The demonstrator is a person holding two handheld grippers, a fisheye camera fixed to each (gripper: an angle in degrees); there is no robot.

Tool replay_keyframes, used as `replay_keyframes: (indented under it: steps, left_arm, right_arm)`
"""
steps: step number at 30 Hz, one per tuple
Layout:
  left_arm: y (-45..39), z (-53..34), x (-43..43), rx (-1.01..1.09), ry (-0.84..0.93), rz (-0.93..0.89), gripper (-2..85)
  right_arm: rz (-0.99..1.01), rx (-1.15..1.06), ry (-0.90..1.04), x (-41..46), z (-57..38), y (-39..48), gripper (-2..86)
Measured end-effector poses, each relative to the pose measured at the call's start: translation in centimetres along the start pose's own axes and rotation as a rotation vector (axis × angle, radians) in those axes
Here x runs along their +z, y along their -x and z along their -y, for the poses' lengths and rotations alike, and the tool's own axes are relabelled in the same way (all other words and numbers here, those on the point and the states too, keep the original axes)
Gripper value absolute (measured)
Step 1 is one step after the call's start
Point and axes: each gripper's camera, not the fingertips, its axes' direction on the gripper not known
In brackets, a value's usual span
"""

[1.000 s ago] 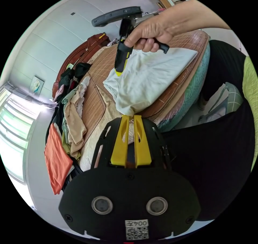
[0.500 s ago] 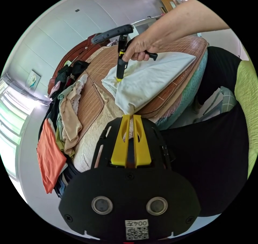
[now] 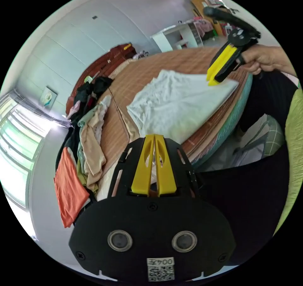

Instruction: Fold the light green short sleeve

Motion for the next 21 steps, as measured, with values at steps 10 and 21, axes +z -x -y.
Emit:
replay_keyframes:
  steps: [10,21]
  left_arm:
    - [0.7,1.1,-3.6,-0.143,-0.136,-0.06,0.7]
    - [-4.4,5.5,-3.3,0.021,-0.071,-0.017,1.7]
  right_arm:
    - [0.167,0.166,-0.091,-0.2,-7.4,-8.2,6.5]
    - [0.468,0.452,-0.166,3.3,-17.9,-17.5,5.6]
